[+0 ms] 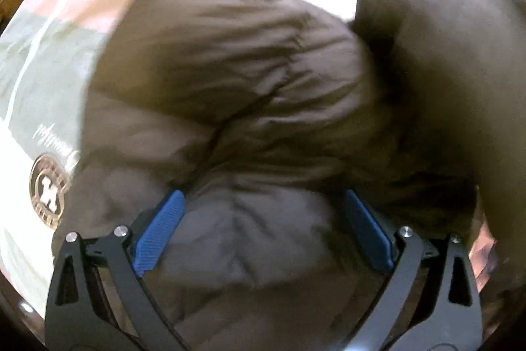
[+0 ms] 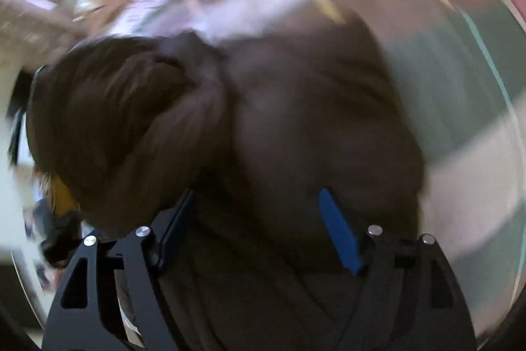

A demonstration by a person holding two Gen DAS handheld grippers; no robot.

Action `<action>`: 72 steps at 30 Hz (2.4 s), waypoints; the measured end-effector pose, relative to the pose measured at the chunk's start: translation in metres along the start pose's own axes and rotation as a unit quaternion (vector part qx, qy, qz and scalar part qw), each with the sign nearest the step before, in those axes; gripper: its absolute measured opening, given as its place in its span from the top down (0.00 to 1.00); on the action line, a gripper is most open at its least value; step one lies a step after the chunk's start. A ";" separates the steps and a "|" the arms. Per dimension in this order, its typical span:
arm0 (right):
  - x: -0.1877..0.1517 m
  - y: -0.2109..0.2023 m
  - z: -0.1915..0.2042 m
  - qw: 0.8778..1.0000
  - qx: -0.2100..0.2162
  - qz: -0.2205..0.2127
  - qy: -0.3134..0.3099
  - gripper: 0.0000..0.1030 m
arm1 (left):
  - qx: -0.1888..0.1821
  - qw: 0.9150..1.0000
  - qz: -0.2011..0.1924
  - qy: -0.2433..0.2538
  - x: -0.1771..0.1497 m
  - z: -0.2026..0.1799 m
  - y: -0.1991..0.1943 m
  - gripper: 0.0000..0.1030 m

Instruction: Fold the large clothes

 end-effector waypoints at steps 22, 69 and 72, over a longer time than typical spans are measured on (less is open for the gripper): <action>0.033 0.027 0.168 0.968 0.238 0.056 0.053 1.00 | -0.106 0.993 0.025 0.046 0.007 -0.152 -0.025 0.87; 0.065 0.065 0.298 0.966 0.017 -0.017 -0.258 0.44 | 0.029 0.991 0.057 0.117 -0.030 -0.140 0.010 0.60; 0.062 0.113 0.278 0.956 -0.058 0.001 -0.288 0.44 | 0.044 0.991 0.067 0.110 -0.039 -0.130 0.032 0.59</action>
Point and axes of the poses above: each gripper's, at about its wrist camera, not at the fingertips, and y roughly the way its jaws point, z to its left, x to its top, the point moved 7 cm from there along y, roughly the way its jaws point, and after that the axes turned 1 degree about y, right-handed, at the moved point
